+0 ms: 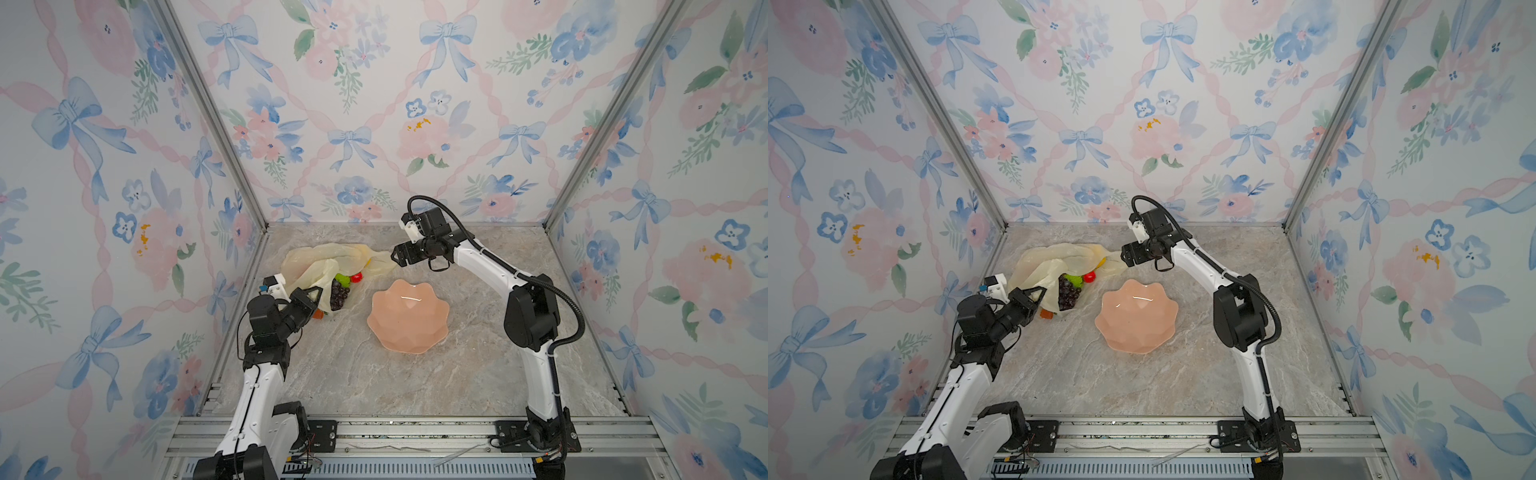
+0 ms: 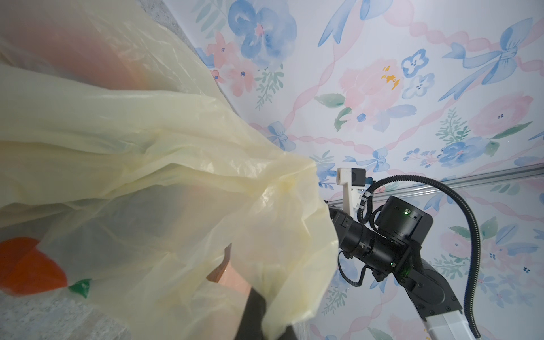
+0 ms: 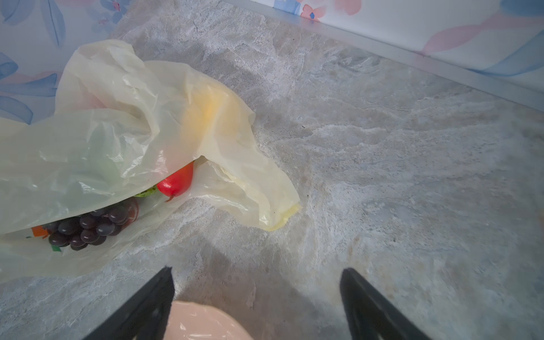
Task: Place the fruits into the plastic bag
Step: Pick up the plastic bag from the top-left of the table.
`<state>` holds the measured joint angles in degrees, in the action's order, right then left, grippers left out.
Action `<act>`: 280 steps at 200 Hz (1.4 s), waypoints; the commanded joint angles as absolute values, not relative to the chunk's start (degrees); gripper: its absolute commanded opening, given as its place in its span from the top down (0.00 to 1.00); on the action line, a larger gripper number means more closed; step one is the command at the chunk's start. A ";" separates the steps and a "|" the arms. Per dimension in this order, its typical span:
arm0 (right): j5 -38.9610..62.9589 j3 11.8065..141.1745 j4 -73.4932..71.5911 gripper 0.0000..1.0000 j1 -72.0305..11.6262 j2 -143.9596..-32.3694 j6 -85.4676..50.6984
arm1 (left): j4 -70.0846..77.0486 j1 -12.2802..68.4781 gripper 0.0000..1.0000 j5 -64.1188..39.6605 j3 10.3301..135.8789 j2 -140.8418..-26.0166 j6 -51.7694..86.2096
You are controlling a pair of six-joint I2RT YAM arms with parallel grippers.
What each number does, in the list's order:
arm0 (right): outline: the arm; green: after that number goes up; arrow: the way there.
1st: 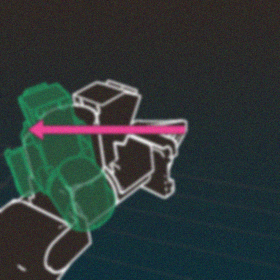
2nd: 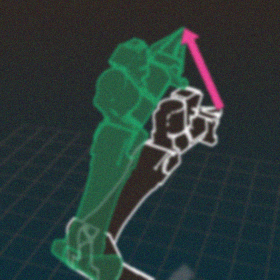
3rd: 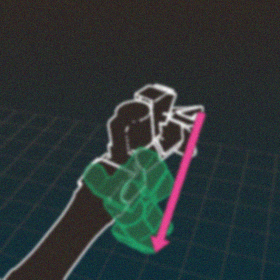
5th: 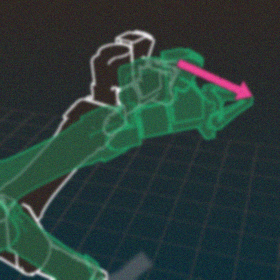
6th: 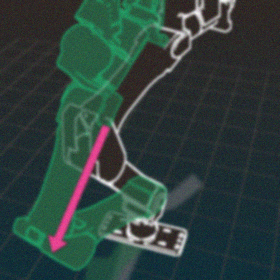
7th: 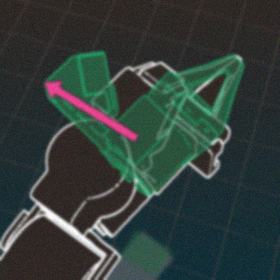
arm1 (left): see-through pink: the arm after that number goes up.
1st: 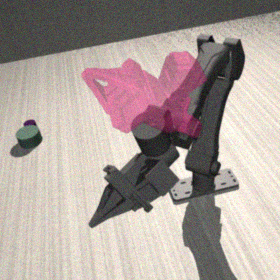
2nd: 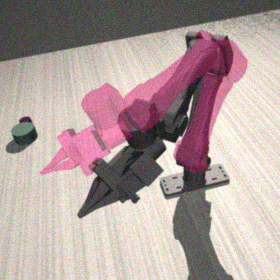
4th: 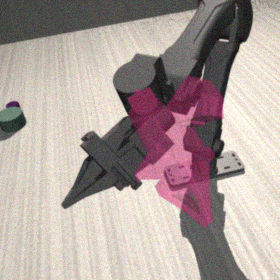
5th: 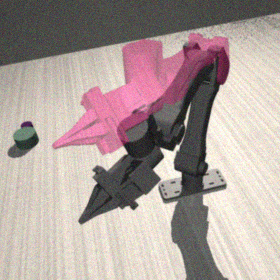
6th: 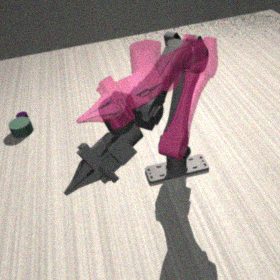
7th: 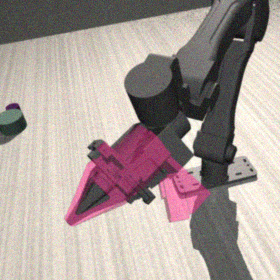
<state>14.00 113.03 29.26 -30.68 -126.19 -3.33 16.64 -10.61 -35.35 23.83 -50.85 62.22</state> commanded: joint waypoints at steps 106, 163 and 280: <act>20.83 117.76 27.69 0.11 -28.30 -134.99 -1.28 | 17.97 -11.16 1.00 -35.79 25.05 -50.39 62.49; 21.62 119.77 27.07 0.13 -27.82 -138.09 -2.90 | 18.02 -11.16 1.00 -35.92 25.03 -50.72 62.40; 24.52 127.28 24.41 0.21 -27.34 -145.88 -8.73 | 18.02 -11.16 1.00 -36.12 25.04 -51.21 62.23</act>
